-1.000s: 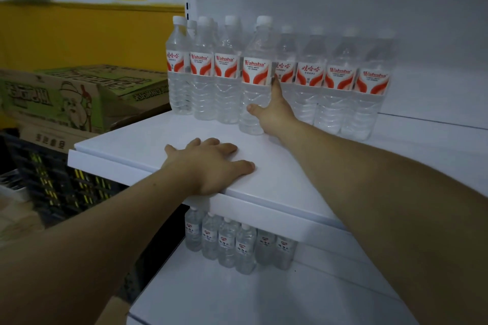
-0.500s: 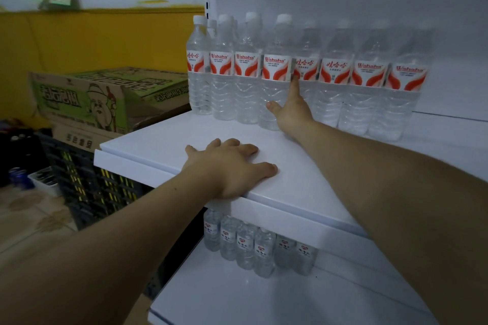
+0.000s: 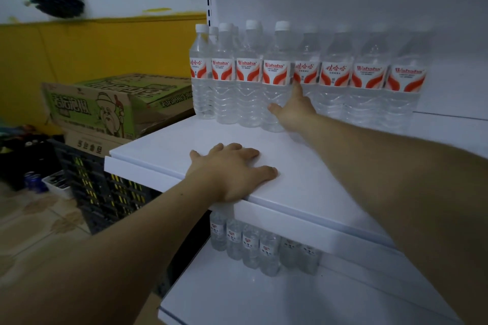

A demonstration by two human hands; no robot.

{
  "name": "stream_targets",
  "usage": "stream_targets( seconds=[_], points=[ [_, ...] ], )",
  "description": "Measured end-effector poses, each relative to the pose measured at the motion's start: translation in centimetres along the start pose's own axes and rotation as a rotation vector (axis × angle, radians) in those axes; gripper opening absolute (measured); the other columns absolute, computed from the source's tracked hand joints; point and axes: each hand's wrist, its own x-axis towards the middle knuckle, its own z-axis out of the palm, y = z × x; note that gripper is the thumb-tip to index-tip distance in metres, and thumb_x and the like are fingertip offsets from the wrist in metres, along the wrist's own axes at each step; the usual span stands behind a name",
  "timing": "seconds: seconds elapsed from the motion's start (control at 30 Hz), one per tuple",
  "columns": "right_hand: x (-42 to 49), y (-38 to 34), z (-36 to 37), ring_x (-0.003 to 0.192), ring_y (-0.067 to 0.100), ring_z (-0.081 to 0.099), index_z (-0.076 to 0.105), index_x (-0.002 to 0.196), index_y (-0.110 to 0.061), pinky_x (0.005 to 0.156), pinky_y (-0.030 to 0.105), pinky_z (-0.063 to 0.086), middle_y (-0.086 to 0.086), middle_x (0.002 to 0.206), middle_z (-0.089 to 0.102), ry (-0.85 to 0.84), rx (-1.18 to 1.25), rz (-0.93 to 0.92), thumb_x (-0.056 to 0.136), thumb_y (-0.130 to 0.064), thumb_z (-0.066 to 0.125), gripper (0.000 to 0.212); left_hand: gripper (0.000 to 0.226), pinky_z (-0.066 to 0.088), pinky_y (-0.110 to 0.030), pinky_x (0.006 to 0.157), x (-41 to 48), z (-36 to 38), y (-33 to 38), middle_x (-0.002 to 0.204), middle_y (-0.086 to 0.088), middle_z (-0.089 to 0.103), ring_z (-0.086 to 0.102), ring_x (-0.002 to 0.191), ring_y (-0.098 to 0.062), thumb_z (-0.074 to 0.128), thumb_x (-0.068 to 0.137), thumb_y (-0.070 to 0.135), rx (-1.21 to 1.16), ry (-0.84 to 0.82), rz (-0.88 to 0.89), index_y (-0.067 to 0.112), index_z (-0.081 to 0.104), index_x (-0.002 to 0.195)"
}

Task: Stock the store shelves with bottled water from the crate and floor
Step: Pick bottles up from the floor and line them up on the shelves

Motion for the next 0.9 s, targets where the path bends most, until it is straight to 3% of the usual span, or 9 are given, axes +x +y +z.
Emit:
stream_targets(
  seconds=[0.13, 0.27, 0.4, 0.53, 0.67, 0.9],
  points=[
    [-4.2, -1.7, -4.4, 0.140, 0.035, 0.033, 0.007, 0.155, -0.025, 0.109, 0.044, 0.034, 0.010, 0.158, 0.024, -0.101, -0.174, -0.062, 0.093, -0.049, 0.056, 0.082, 0.064, 0.004, -0.062, 0.113, -1.1, -1.2, 0.2, 0.155, 0.007, 0.029, 0.023, 0.143, -0.021, 0.038, 0.087, 0.070, -0.093, -0.043, -0.013, 0.038, 0.039, 0.143],
    [-10.2, -3.4, -7.9, 0.137, 0.031, 0.038, 0.008, 0.155, -0.020, 0.103, 0.036, 0.036, 0.008, 0.157, 0.028, -0.142, -0.260, -0.127, 0.095, -0.047, 0.055, 0.081, 0.085, 0.016, -0.056, 0.115, -5.3, -2.8, 0.4, 0.152, 0.006, 0.035, 0.032, 0.140, -0.021, 0.049, 0.066, 0.076, -0.216, -0.116, -0.017, 0.035, 0.044, 0.140],
    [-17.1, -5.8, -8.7, 0.138, 0.032, 0.036, 0.009, 0.156, -0.018, 0.102, 0.035, 0.036, 0.010, 0.158, 0.025, -0.195, -0.273, -0.161, 0.095, -0.050, 0.053, 0.081, 0.071, 0.030, -0.035, 0.113, -13.6, -3.4, 0.0, 0.152, 0.001, 0.036, 0.038, 0.135, -0.019, 0.062, 0.084, 0.055, -0.316, -0.082, -0.006, 0.022, 0.042, 0.143],
    [-24.7, -8.5, -6.6, 0.137, 0.032, 0.036, 0.014, 0.155, -0.014, 0.102, 0.035, 0.036, 0.012, 0.158, 0.026, -0.331, -0.301, -0.252, 0.095, -0.051, 0.052, 0.080, 0.071, 0.028, -0.031, 0.109, -23.1, -3.4, -1.8, 0.157, -0.002, 0.024, 0.030, 0.141, -0.021, 0.059, 0.090, 0.049, -0.253, -0.155, -0.102, 0.020, 0.033, 0.148],
    [-32.1, -11.3, -2.9, 0.124, 0.032, 0.048, 0.018, 0.154, -0.013, 0.094, 0.037, 0.044, 0.014, 0.150, 0.036, -0.505, -0.321, -0.322, 0.095, -0.053, 0.050, 0.078, 0.070, 0.034, -0.028, 0.101, -32.7, -3.2, -3.8, 0.153, -0.002, 0.032, 0.039, 0.133, -0.020, 0.060, 0.089, 0.046, -0.279, -0.080, -0.230, 0.020, 0.033, 0.148],
    [-44.1, -14.3, 5.0, 0.136, 0.033, 0.038, 0.014, 0.155, -0.016, 0.100, 0.038, 0.043, 0.011, 0.159, 0.023, -0.733, -0.353, -0.510, 0.097, -0.053, 0.048, 0.077, 0.068, 0.029, -0.032, 0.108, -47.8, -0.6, -7.4, 0.156, 0.002, 0.028, 0.032, 0.139, -0.020, 0.061, 0.088, 0.047, -0.269, -0.065, -0.535, 0.026, 0.034, 0.147]
  ],
)
